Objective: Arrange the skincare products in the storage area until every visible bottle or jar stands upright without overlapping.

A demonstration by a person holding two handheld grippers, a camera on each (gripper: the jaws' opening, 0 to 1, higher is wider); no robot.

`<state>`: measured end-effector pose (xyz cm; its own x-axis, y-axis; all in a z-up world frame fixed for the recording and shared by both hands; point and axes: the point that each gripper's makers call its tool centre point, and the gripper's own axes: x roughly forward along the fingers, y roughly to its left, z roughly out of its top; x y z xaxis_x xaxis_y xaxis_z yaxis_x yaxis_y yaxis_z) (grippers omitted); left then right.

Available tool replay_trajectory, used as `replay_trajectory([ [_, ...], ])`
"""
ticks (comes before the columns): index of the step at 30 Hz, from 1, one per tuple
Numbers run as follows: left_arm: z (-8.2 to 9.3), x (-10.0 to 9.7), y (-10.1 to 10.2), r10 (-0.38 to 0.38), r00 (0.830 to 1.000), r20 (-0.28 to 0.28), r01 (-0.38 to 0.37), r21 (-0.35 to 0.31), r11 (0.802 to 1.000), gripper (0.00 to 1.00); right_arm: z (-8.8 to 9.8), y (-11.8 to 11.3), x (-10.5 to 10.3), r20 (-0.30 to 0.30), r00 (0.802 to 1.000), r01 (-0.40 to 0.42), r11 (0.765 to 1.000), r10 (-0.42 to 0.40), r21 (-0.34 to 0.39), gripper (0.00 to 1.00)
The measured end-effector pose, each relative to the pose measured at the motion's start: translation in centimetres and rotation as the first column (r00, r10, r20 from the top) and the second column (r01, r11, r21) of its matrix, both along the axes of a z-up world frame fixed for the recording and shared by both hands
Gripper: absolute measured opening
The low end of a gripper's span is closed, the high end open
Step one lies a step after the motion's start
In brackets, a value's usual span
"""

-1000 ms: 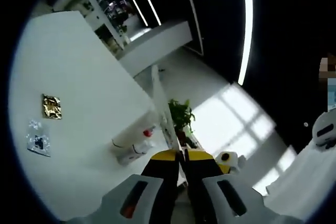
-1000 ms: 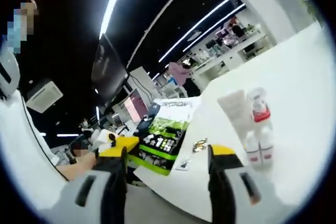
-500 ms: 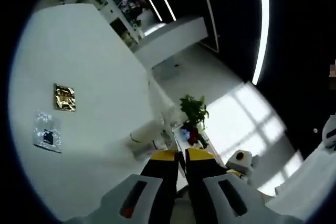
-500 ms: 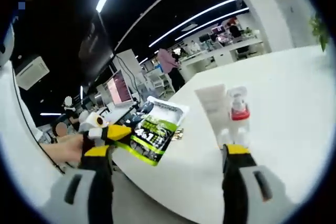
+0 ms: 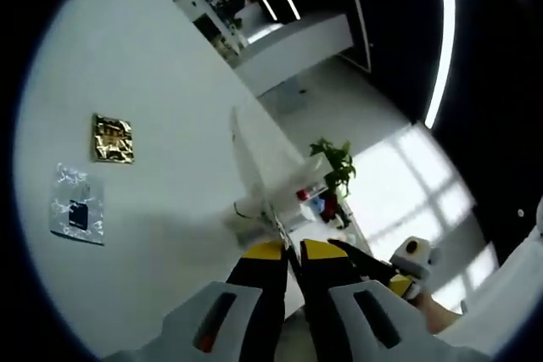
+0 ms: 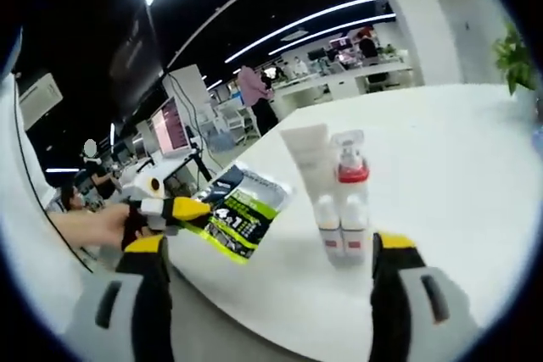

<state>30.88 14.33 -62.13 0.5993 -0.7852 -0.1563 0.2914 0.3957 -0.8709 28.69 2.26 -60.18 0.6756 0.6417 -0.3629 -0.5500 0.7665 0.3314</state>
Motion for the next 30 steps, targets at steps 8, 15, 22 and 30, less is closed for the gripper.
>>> replay_trajectory([
  [8,-2.7,0.9,-0.7,-0.026,0.999,-0.047,0.028,0.049,0.998,0.02,-0.4,-1.2,0.2,-0.014,0.999,0.042,0.999,-0.043,-0.014,1.0],
  [15,-4.7,1.6,-0.7,-0.023,0.997,-0.08,0.03,0.09,0.995,0.02,-1.1,-2.0,0.3,-0.036,0.996,0.075,0.997,-0.076,-0.017,1.0],
  [22,-7.8,2.0,-0.3,0.007,0.992,-0.122,0.019,0.213,0.977,0.0,-1.3,-2.1,0.7,-0.044,0.995,0.089,0.996,-0.09,-0.023,1.0],
  [30,-10.6,1.7,0.5,0.016,0.991,-0.135,0.039,0.397,0.917,0.0,-1.9,-2.0,0.5,-0.061,0.994,0.094,0.995,-0.096,-0.03,1.0],
])
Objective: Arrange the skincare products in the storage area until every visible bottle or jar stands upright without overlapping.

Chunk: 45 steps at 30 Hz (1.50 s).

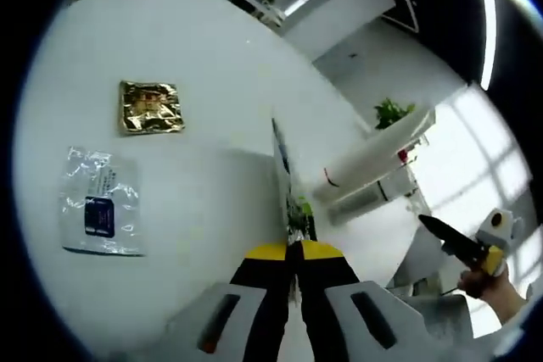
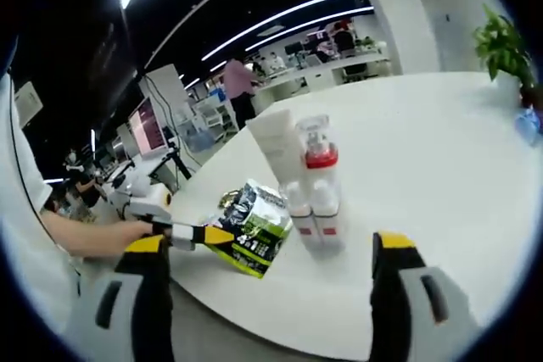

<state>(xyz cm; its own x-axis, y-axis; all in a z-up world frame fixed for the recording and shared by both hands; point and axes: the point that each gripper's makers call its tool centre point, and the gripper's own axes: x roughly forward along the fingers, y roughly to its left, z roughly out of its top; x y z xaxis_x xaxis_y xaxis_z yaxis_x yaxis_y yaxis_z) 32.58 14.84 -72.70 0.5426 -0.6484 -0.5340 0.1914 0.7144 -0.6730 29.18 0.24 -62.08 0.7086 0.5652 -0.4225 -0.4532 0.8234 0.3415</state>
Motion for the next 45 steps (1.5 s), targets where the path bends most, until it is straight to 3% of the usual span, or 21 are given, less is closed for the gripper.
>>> replay_trajectory([
  [6,-1.1,-0.3,0.2,-0.049,0.998,0.028,0.045,0.137,0.99,0.01,-0.1,0.2,0.0,-0.005,1.0,-0.004,1.0,0.004,0.001,1.0],
  [11,-1.2,-0.2,0.7,-0.136,0.986,0.097,0.103,0.29,0.952,0.1,-0.1,0.1,0.0,-0.007,1.0,-0.005,1.0,0.005,0.002,1.0],
  [12,-1.1,-0.1,1.0,-0.184,0.975,0.121,0.13,0.36,0.924,0.13,-0.1,0.1,0.0,-0.006,1.0,-0.004,1.0,0.004,0.001,1.0],
  [13,-1.2,-0.1,1.1,-0.202,0.971,0.128,0.138,0.388,0.911,0.17,-0.1,0.0,0.0,-0.007,1.0,-0.004,1.0,0.004,0.002,1.0],
  [16,-1.0,-0.1,1.8,-0.334,0.927,0.173,0.193,0.545,0.816,0.3,-0.1,0.0,0.0,-0.008,1.0,-0.001,1.0,0.001,0.006,1.0],
  [21,0.0,0.2,1.7,-0.474,0.851,0.225,0.23,0.653,0.722,0.35,-0.1,0.1,0.0,-0.006,1.0,-0.005,1.0,0.005,0.008,1.0],
  [23,0.1,0.3,1.1,-0.535,0.811,0.236,0.256,0.68,0.687,0.38,-0.2,0.2,-0.1,-0.009,1.0,-0.005,1.0,0.005,0.009,1.0],
  [24,-0.2,0.4,0.6,-0.554,0.798,0.236,0.277,0.672,0.686,0.41,-0.2,0.2,-0.1,-0.009,1.0,-0.005,1.0,0.005,0.009,1.0],
  [28,-1.1,0.5,-0.2,-0.582,0.785,0.214,0.317,0.668,0.673,0.46,0.0,0.3,-0.2,-0.004,1.0,-0.006,1.0,0.006,0.009,1.0],
  [31,-2.2,0.6,0.0,-0.581,0.794,0.178,0.33,0.677,0.658,0.46,0.1,0.0,-0.2,-0.002,1.0,0.002,1.0,-0.002,0.007,1.0],
  [32,-1.9,0.7,-0.4,-0.55,0.811,0.199,0.317,0.639,0.7,0.46,0.1,-0.1,-0.2,-0.002,1.0,0.004,1.0,-0.004,0.006,1.0],
  [35,-1.9,0.7,-0.2,-0.548,0.816,0.185,0.316,0.651,0.69,0.47,0.1,-0.4,-0.3,-0.002,1.0,0.011,1.0,-0.011,0.005,1.0],
  [39,-1.9,0.7,-0.3,-0.532,0.826,0.184,0.306,0.647,0.699,0.47,0.1,-0.3,-0.5,-0.003,1.0,0.015,1.0,-0.014,0.004,1.0],
  [45,-1.8,0.7,-0.3,-0.53,0.829,0.18,0.304,0.649,0.697,0.47,0.4,0.0,-0.6,0.006,1.0,0.009,1.0,-0.009,0.003,1.0],
])
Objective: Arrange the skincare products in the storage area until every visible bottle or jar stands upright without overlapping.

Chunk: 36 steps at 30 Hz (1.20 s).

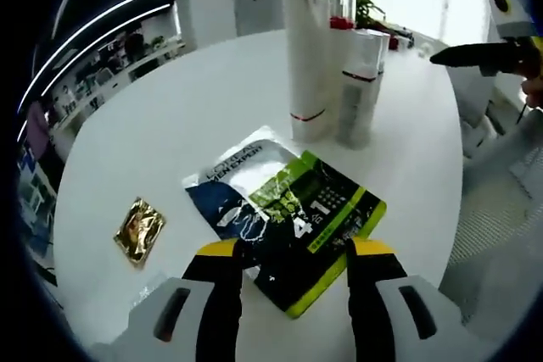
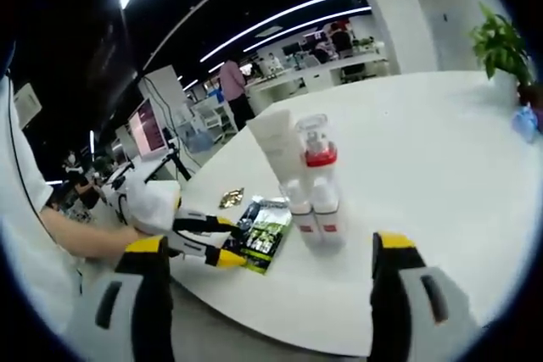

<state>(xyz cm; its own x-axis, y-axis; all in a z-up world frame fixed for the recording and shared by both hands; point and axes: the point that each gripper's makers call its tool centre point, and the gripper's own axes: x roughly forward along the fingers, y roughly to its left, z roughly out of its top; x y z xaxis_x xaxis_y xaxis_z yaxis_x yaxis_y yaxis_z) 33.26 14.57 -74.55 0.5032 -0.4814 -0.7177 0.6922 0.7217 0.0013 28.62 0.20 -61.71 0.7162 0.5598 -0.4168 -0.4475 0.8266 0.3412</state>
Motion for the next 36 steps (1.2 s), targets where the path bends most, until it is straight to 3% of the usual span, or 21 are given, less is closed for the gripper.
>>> replay_trajectory([
  [19,2.6,-0.8,1.0,0.035,0.999,0.028,-0.034,-0.039,0.999,0.55,0.6,0.5,-0.7,0.027,1.0,-0.015,1.0,0.015,-0.006,1.0],
  [26,3.8,-1.9,1.6,0.062,0.998,0.016,-0.061,-0.066,0.996,0.59,0.0,0.9,-1.4,0.031,0.999,-0.036,0.999,0.037,-0.031,1.0],
  [36,5.6,-3.6,3.2,0.11,0.994,0.011,-0.109,-0.098,0.989,0.65,0.5,1.3,-1.7,0.055,0.997,-0.059,0.998,0.061,-0.035,1.0],
])
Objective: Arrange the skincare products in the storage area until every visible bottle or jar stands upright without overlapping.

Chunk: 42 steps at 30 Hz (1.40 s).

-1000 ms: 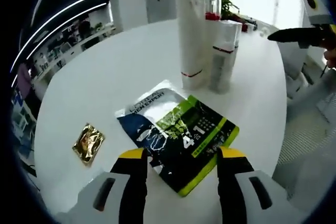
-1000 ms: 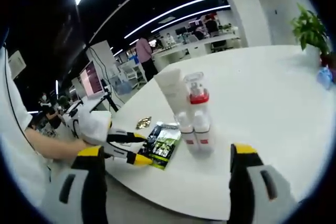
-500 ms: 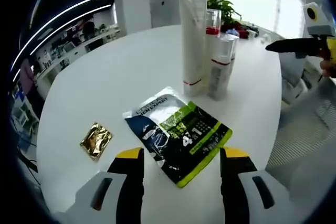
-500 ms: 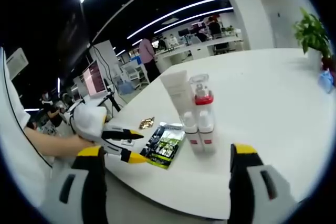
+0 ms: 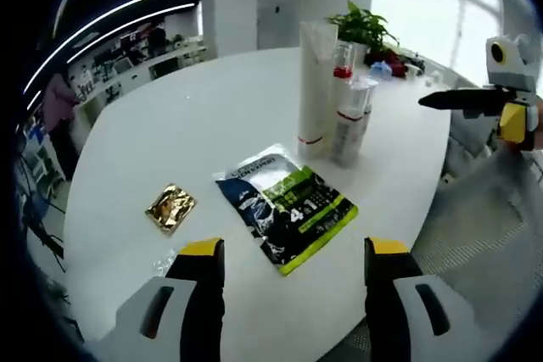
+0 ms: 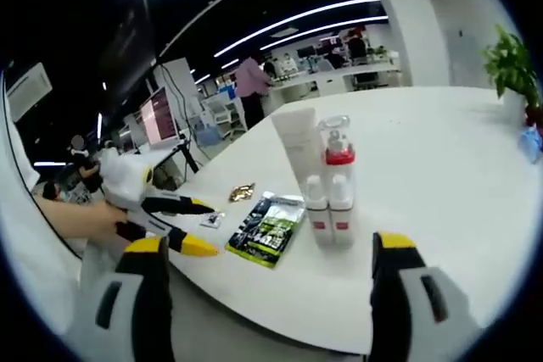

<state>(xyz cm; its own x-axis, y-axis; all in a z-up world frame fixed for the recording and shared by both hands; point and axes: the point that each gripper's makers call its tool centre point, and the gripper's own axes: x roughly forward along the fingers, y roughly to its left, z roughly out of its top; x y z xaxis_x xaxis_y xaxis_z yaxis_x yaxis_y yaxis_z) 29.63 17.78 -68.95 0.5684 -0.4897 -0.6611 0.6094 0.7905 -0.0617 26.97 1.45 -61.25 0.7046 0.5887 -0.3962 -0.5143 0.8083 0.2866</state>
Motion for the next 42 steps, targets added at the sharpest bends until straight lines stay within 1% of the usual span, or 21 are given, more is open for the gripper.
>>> replay_trajectory([
  [3,0.6,-0.3,0.5,0.016,1.0,0.004,-0.016,-0.014,1.0,0.67,0.4,0.0,0.0,0.006,1.0,0.004,1.0,-0.004,0.017,1.0],
  [12,2.3,-1.4,1.8,0.069,0.998,0.005,-0.069,-0.055,0.996,0.75,1.2,-0.6,0.3,0.02,1.0,0.004,1.0,-0.004,0.01,1.0],
  [15,2.6,-1.8,2.4,0.093,0.996,-0.009,-0.093,-0.069,0.993,0.77,1.3,-0.8,0.4,0.02,1.0,0.004,1.0,-0.004,0.005,1.0],
  [17,2.7,-2.1,2.9,0.11,0.994,-0.025,-0.111,-0.068,0.991,0.77,1.4,-0.9,0.5,0.022,1.0,0.002,1.0,-0.002,0.004,1.0],
  [19,2.9,-2.4,3.4,0.12,0.992,-0.028,-0.122,-0.063,0.991,0.78,1.6,-0.9,0.6,0.027,1.0,-0.002,1.0,0.002,0.006,1.0],
  [23,3.3,-2.8,4.1,0.139,0.99,-0.023,-0.14,-0.067,0.988,0.85,1.6,-0.8,0.6,0.025,1.0,-0.015,1.0,0.015,0.0,1.0],
  [28,3.6,-3.3,5.1,0.168,0.985,-0.024,-0.17,-0.076,0.983,0.9,1.4,-0.6,0.4,0.015,1.0,-0.024,1.0,0.023,0.008,1.0],
  [29,3.6,-3.4,5.2,0.172,0.985,-0.026,-0.173,-0.079,0.982,0.91,1.3,-0.5,0.4,0.014,1.0,-0.025,1.0,0.025,0.008,1.0],
  [31,3.6,-3.7,5.5,0.178,0.983,-0.033,-0.18,-0.085,0.98,0.87,1.2,-0.4,0.2,0.01,1.0,-0.029,1.0,0.029,0.006,1.0],
  [32,3.6,-3.9,5.6,0.181,0.983,-0.034,-0.183,-0.086,0.979,0.86,1.2,-0.4,0.2,0.009,0.999,-0.031,1.0,0.031,0.006,1.0],
  [35,3.8,-4.3,5.6,0.19,0.981,-0.039,-0.192,-0.09,0.977,0.93,1.2,-0.3,0.0,0.005,0.999,-0.032,0.999,0.032,0.009,1.0],
  [37,4.2,-4.4,5.4,0.187,0.982,-0.036,-0.19,-0.096,0.977,0.94,1.2,-0.2,-0.1,0.004,0.999,-0.033,0.999,0.033,0.009,1.0],
  [42,4.3,-4.6,5.5,0.19,0.981,-0.046,-0.194,-0.1,0.976,0.97,1.3,-0.3,-0.3,0.0,1.0,-0.025,1.0,0.025,0.01,1.0],
])
